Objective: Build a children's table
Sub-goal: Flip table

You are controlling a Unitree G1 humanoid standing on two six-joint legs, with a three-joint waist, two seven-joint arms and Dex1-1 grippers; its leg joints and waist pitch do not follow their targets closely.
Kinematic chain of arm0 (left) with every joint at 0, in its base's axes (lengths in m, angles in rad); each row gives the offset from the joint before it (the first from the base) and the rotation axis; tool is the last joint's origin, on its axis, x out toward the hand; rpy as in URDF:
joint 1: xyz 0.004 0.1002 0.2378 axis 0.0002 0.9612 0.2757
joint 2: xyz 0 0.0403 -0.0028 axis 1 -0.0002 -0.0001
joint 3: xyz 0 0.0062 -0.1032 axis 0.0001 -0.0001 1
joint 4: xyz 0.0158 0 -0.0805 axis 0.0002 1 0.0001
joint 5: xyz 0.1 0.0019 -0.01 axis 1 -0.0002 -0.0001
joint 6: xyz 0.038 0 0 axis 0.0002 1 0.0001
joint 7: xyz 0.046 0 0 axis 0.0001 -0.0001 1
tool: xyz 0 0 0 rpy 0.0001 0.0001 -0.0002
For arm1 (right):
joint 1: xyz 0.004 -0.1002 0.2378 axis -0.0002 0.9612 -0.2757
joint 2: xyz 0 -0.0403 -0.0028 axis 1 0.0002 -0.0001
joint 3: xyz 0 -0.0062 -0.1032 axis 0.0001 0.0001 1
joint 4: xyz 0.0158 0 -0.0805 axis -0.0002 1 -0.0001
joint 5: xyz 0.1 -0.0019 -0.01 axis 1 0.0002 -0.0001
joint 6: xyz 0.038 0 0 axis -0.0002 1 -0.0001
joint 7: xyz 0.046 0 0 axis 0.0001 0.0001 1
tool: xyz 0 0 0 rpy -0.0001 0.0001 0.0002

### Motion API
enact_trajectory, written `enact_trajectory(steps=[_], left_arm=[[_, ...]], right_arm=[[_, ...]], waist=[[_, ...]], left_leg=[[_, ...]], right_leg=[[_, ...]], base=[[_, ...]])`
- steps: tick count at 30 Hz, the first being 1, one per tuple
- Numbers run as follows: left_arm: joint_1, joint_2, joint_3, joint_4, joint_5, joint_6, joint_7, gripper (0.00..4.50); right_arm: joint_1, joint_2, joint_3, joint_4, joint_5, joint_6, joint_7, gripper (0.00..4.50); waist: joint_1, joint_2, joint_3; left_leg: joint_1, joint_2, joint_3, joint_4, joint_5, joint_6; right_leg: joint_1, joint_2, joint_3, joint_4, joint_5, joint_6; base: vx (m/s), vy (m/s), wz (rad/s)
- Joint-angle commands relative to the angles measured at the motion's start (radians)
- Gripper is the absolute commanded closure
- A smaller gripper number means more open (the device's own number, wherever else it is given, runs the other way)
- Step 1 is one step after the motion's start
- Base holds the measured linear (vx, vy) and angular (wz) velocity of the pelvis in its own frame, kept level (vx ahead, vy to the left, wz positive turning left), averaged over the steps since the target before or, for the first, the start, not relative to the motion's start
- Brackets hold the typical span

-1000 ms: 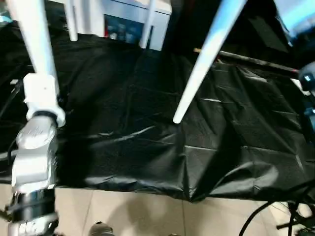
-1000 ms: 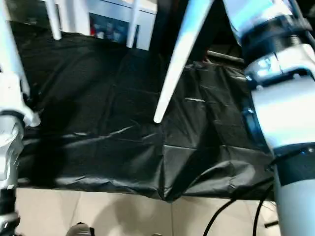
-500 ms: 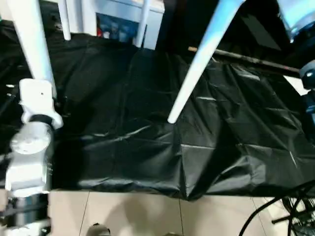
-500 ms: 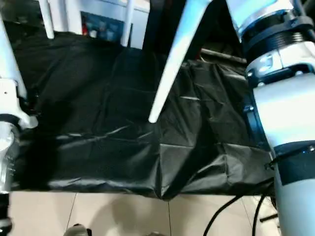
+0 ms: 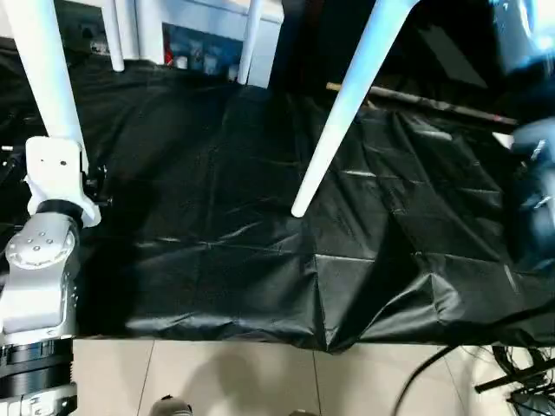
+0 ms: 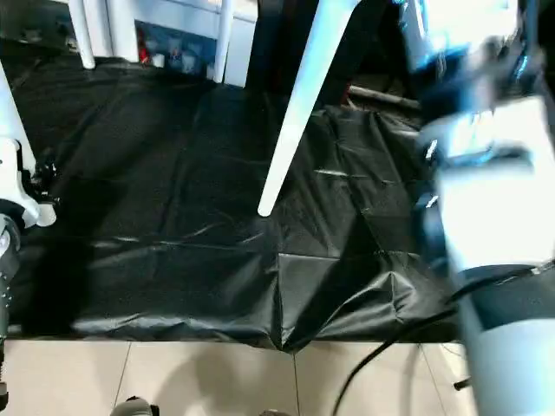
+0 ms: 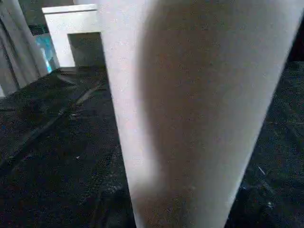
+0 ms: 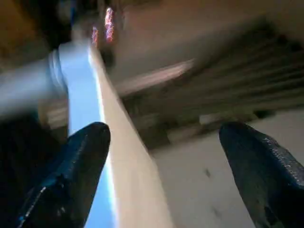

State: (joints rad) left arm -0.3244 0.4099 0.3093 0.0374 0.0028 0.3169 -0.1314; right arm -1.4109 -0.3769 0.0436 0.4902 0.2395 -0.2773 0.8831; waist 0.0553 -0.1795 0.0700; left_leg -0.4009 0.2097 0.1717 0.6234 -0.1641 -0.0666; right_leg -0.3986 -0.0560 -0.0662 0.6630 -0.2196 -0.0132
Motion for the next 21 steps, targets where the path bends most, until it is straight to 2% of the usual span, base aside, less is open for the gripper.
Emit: enact_trajectory(steps=[1, 2, 3, 4, 5, 6, 7, 8, 9, 10, 11, 12, 13, 14, 15, 16, 17, 18, 19, 21], left_arm=[[0.025, 0.013, -0.006, 0.003, 0.009, -0.004, -0.027, 2.96], [0.027, 0.015, -0.003, 0.002, 0.004, -0.01, -0.032, 2.96], [0.033, 0.019, 0.006, -0.002, -0.01, -0.007, -0.042, 2.96], [0.033, 0.019, 0.006, -0.002, -0.01, -0.007, -0.042, 2.96], [0.046, 0.033, 0.02, -0.001, -0.037, -0.02, -0.073, 2.96], [0.046, 0.033, 0.02, -0.001, -0.037, -0.02, -0.073, 2.96], [0.051, 0.036, 0.026, -0.004, -0.057, -0.018, -0.095, 2.96], [0.054, 0.042, 0.026, -0.006, -0.07, -0.022, -0.114, 2.96], [0.058, 0.049, 0.021, -0.008, -0.095, -0.024, -0.152, 2.96], [0.059, 0.051, 0.019, -0.009, -0.1, -0.023, -0.159, 2.96], [0.061, 0.057, 0.013, -0.004, -0.101, -0.03, -0.168, 2.96], [0.06, 0.06, 0.01, 0.003, -0.105, -0.039, -0.178, 2.96], [0.06, 0.067, 0.001, 0.011, -0.112, -0.04, -0.203, 2.96], [0.06, 0.067, 0.001, 0.011, -0.112, -0.04, -0.203, 2.96], [0.055, 0.075, -0.011, 0.027, -0.126, -0.054, -0.241, 2.96], [0.051, 0.074, -0.015, 0.034, -0.135, -0.05, -0.254, 2.96], [0.047, 0.076, -0.022, 0.043, -0.137, -0.055, -0.264, 2.96], [0.044, 0.076, -0.029, 0.05, -0.14, -0.058, -0.276, 2.96], [0.04, 0.075, -0.035, 0.055, -0.145, -0.054, -0.287, 2.96], [0.036, 0.076, -0.043, 0.065, -0.148, -0.055, -0.3, 2.96]], right_arm=[[0.105, -0.002, -0.045, -0.15, 0.126, 0.159, -0.005, 0.5], [0.145, 0.0, -0.048, -0.193, 0.146, 0.2, -0.021, 0.5], [0.223, -0.006, -0.046, -0.252, 0.162, 0.24, -0.046, 0.5], [0.223, -0.006, -0.046, -0.252, 0.162, 0.24, -0.046, 0.5], [0.399, -0.043, -0.029, -0.36, 0.157, 0.286, -0.068, 0.5], [0.399, -0.043, -0.029, -0.36, 0.157, 0.286, -0.068, 0.5], [0.488, -0.057, -0.035, -0.417, 0.177, 0.324, -0.086, 0.5], [0.567, -0.066, -0.057, -0.473, 0.201, 0.369, -0.108, 0.21], [0.666, -0.081, -0.103, -0.548, 0.234, 0.436, -0.13, 0.21], [0.684, -0.083, -0.113, -0.563, 0.238, 0.45, -0.135, 0.14], [0.735, -0.091, -0.143, -0.601, 0.254, 0.487, -0.144, 0.09], [0.778, -0.101, -0.167, -0.641, 0.274, 0.525, -0.152, 0.04], [0.838, -0.118, -0.191, -0.684, 0.307, 0.572, -0.151, 0.01], [0.838, -0.118, -0.191, -0.684, 0.307, 0.572, -0.151, 0.0], [0.931, -0.151, -0.217, -0.743, 0.351, 0.626, -0.153, 0.0], [0.974, -0.159, -0.233, -0.755, 0.358, 0.636, -0.155, 0.0], [1.012, -0.168, -0.245, -0.763, 0.349, 0.636, -0.163, 0.0], [1.042, -0.171, -0.255, -0.763, 0.336, 0.636, -0.175, 0.0], [1.066, -0.166, -0.267, -0.752, 0.322, 0.632, -0.193, 0.0], [1.093, -0.155, -0.284, -0.752, 0.305, 0.642, -0.234, 0.0]], waist=[[0.008, 0.057, -0.067], [0.008, 0.059, -0.069], [0.008, 0.051, -0.074], [0.012, 0.05, -0.074], [0.012, 0.051, -0.074], [0.025, 0.06, -0.071], [0.021, 0.058, -0.066], [0.028, 0.072, -0.066], [0.029, 0.064, -0.067], [0.033, 0.066, -0.067], [0.032, 0.063, -0.068], [0.035, 0.078, -0.068], [0.037, 0.074, -0.068], [0.041, 0.071, -0.068], [0.044, 0.083, -0.065], [0.052, 0.082, -0.064], [0.053, 0.081, -0.064], [0.055, 0.087, -0.066], [0.055, 0.088, -0.063], [0.057, 0.085, -0.063]], left_leg=[[0.04, 0.035, -0.016, -0.083, -0.245, -0.054], [0.042, 0.037, -0.017, -0.084, -0.241, -0.062], [0.043, 0.035, -0.017, -0.083, -0.231, -0.07], [0.04, 0.032, -0.015, -0.083, -0.217, -0.079], [0.042, 0.031, -0.014, -0.082, -0.231, -0.083], [0.047, 0.032, -0.013, -0.086, -0.228, -0.094], [0.047, 0.029, -0.017, -0.093, -0.288, -0.108], [0.054, 0.03, -0.018, -0.095, -0.318, -0.114], [0.058, 0.032, -0.018, -0.095, -0.35, -0.117], [0.06, 0.031, -0.019, -0.098, -0.382, -0.117], [0.059, 0.032, -0.021, -0.098, -0.383, -0.116], [0.054, 0.031, -0.025, -0.1, -0.378, -0.117], [0.054, 0.03, -0.021, -0.097, -0.364, -0.105], [0.057, 0.031, -0.018, -0.095, -0.353, -0.096], [0.054, 0.029, -0.018, -0.096, -0.337, -0.087], [0.057, 0.03, -0.015, -0.096, -0.328, -0.08], [0.056, 0.029, -0.015, -0.097, -0.325, -0.078], [0.054, 0.029, -0.017, -0.099, -0.327, -0.079], [0.055, 0.03, -0.017, -0.099, -0.344, -0.083], [0.057, 0.03, -0.017, -0.099, -0.359, -0.084]], right_leg=[[0.035, -0.07, 0.053, -0.071, -0.026, -0.139], [0.032, -0.069, 0.051, -0.068, -0.017, -0.14], [0.034, -0.068, 0.047, -0.067, -0.007, -0.144], [0.036, -0.07, 0.049, -0.067, -0.004, -0.141], [0.033, -0.07, 0.049, -0.07, -0.025, -0.142], [0.035, -0.072, 0.05, -0.078, -0.025, -0.125], [0.034, -0.068, 0.048, -0.083, -0.098, -0.114], [0.033, -0.071, 0.049, -0.088, -0.131, -0.107], [0.031, -0.073, 0.05, -0.094, -0.157, -0.099], [0.031, -0.072, 0.048, -0.1, -0.191, -0.102], [0.032, -0.073, 0.048, -0.098, -0.198, -0.107], [0.035, -0.074, 0.048, -0.096, -0.2, -0.112], [0.033, -0.075, 0.05, -0.097, -0.192, -0.115], [0.034, -0.077, 0.051, -0.102, -0.19, -0.114], [0.035, -0.078, 0.054, -0.102, -0.183, -0.117], [0.035, -0.079, 0.055, -0.105, -0.186, -0.113], [0.036, -0.08, 0.055, -0.107, -0.189, -0.113], [0.037, -0.08, 0.053, -0.108, -0.2, -0.113], [0.034, -0.081, 0.052, -0.11, -0.227, -0.114], [0.032, -0.083, 0.052, -0.114, -0.263, -0.114]], base=[[0.0, 0.0, 0.0], [0.0, 0.0, 0.0], [0.0, 0.0, 0.0], [0.0, 0.0, 0.0], [0.0, 0.0, 0.0], [0.0, 0.0, 0.0], [0.0, 0.0, 0.0], [0.0, 0.0, 0.0], [0.0, 0.0, 0.0], [0.0, 0.0, 0.0], [0.0, 0.0, 0.0], [0.0, 0.0, 0.0], [0.0, 0.0, 0.0], [0.0, 0.0, 0.0], [0.0, 0.0, 0.0], [0.0, 0.0, 0.0], [0.0, 0.0, 0.0], [0.0, 0.0, 0.0], [0.0, 0.0, 0.0], [0.0, 0.0, 0.0]])
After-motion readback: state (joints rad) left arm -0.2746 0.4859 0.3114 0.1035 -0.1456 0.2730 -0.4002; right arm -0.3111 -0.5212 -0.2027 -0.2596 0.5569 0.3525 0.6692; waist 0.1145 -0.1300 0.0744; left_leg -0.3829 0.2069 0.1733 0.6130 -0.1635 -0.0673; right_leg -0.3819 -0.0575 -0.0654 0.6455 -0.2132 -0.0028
